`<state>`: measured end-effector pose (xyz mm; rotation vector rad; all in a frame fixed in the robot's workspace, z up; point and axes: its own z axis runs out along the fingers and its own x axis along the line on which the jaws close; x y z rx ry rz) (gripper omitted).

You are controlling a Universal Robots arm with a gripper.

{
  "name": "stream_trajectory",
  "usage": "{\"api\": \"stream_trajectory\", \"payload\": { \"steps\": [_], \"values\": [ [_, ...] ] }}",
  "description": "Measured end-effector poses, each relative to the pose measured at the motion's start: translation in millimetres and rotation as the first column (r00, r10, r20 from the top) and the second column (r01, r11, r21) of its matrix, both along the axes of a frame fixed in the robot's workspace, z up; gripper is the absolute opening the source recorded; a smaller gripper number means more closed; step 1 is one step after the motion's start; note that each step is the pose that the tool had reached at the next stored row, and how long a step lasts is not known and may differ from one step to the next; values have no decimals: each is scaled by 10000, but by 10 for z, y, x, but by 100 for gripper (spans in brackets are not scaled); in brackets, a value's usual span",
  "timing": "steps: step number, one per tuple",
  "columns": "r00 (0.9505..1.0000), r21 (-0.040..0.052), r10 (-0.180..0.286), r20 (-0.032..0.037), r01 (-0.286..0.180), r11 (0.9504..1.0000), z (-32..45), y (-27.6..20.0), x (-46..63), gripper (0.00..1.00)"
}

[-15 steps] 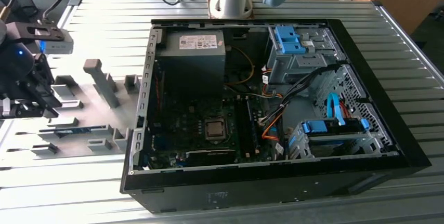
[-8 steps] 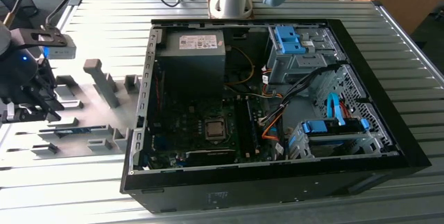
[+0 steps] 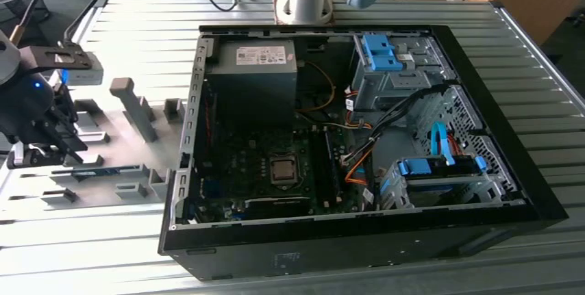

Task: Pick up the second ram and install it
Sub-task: 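Pick up the second ram and move it above second insertion slot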

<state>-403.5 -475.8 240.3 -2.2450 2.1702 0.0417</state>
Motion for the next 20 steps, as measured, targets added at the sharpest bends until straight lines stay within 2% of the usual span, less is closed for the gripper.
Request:
{"api": "stream_trajectory", "payload": {
  "steps": [5, 7, 10, 20],
  "values": [
    [10000, 1, 0, 5, 0, 10000, -4, -3, 0, 31],
    [10000, -2, 2, 3, -2, 10000, -19, -25, 1, 31],
    [10000, 1, 3, 6, -3, 10000, -72, -44, 0, 31],
    [10000, -4, 32, 3, -32, 10000, -235, -45, 0, 31]
  ]
}}
